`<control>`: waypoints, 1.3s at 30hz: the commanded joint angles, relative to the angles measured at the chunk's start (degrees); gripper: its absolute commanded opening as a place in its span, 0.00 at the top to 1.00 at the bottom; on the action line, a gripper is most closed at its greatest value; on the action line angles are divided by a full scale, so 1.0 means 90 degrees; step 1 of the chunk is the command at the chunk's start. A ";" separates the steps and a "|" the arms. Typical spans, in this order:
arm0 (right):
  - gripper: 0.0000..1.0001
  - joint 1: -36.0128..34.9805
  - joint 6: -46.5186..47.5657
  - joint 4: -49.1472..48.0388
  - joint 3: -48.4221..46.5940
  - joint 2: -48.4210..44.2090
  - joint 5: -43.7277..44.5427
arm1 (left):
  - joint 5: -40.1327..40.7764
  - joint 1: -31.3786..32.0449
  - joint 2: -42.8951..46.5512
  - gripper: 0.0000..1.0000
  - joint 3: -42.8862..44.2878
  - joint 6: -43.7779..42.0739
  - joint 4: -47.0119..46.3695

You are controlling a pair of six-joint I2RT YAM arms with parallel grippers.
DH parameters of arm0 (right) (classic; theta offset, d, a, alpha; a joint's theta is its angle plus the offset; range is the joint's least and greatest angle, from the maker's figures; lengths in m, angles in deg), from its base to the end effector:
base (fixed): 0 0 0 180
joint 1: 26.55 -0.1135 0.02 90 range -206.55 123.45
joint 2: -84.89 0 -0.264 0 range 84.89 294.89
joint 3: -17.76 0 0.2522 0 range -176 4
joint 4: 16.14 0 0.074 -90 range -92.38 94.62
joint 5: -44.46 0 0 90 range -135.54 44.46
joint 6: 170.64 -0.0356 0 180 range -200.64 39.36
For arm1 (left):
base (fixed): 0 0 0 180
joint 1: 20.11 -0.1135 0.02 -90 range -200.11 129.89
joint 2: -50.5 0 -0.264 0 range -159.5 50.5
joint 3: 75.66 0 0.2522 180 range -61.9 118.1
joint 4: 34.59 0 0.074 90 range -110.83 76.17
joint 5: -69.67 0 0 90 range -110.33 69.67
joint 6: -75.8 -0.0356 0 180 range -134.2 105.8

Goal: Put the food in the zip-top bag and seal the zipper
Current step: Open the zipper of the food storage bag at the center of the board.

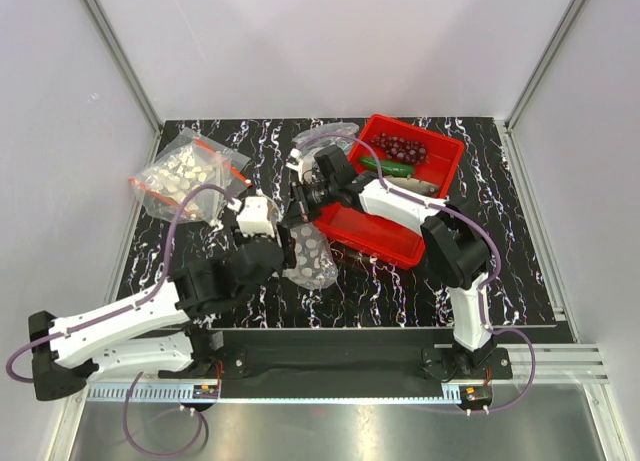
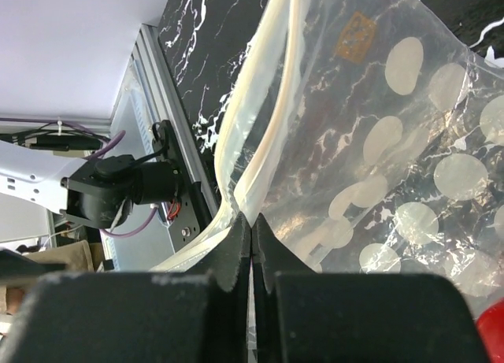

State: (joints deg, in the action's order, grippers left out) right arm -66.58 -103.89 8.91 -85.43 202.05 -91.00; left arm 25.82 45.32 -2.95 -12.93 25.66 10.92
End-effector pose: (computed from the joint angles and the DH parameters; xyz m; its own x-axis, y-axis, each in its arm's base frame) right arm 0.3375 0.3167 0.2252 -0.7884 -0.3007 -0.5367 -0.6138 0.3261 0.7190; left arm 0.1029 -0.1633 0.3079 -0.4374 -0.1111 -0.8924 0.1405 0.9717 -0.1898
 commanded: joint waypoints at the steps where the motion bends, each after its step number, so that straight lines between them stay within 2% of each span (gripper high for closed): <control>1: 1.00 -0.0064 0.0161 -0.0258 0.0131 -0.0410 0.0118 | -0.0215 -0.0374 0.0158 0.33 0.0320 0.0317 0.0573; 3: 1.00 -0.0064 0.0200 -0.0278 0.0219 -0.0499 0.0138 | -0.0682 -0.0812 0.0274 0.35 0.0146 0.0298 0.0516; 6: 1.00 -0.0054 0.0239 -0.0297 0.0375 -0.0635 0.0157 | -0.1883 -0.2235 0.0634 0.37 -0.0370 0.0016 -0.0096; 8: 1.00 -0.0064 0.0249 -0.0346 0.0463 -0.0713 0.0148 | -0.2604 -0.2736 0.0802 0.39 -0.0606 -0.0053 -0.0343; 10: 1.00 -0.0064 0.0239 -0.0463 0.0590 -0.0782 0.0099 | -0.2949 -0.3234 0.0822 0.39 -0.0734 -0.0131 -0.0529; 12: 1.00 -0.0064 0.0220 -0.0580 0.0668 -0.0850 0.0031 | -0.3291 -0.3441 0.0686 0.39 -0.0802 -0.0180 -0.0714; 20: 1.00 -0.0064 0.0248 -0.0659 0.0766 -0.1016 -0.0038 | -0.4355 -0.4008 0.0090 0.43 -0.0988 -0.0229 -0.1398; 25: 1.00 -0.0054 0.0288 -0.0639 0.0786 -0.1045 -0.0067 | -0.4454 -0.4038 0.0051 0.43 -0.1076 -0.0190 -0.1721; 32: 1.00 -0.0054 0.0298 -0.0639 0.0815 -0.1085 -0.0145 | -0.4795 -0.4086 -0.0330 0.53 -0.1086 -0.0200 -0.2121; 36: 0.99 -0.0064 0.0317 -0.0649 0.0825 -0.1114 -0.0174 | -0.4796 -0.4086 -0.0448 0.67 -0.0998 -0.0229 -0.2180; 39: 0.93 -0.0064 0.0317 -0.0697 0.0883 -0.1182 -0.0194 | -0.4698 -0.4077 -0.0428 0.90 -0.0949 -0.0278 -0.2131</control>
State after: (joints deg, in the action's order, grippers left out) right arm -66.58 -102.03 4.76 -77.82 195.01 -91.30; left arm -15.73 8.84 -7.02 -22.68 24.28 -4.80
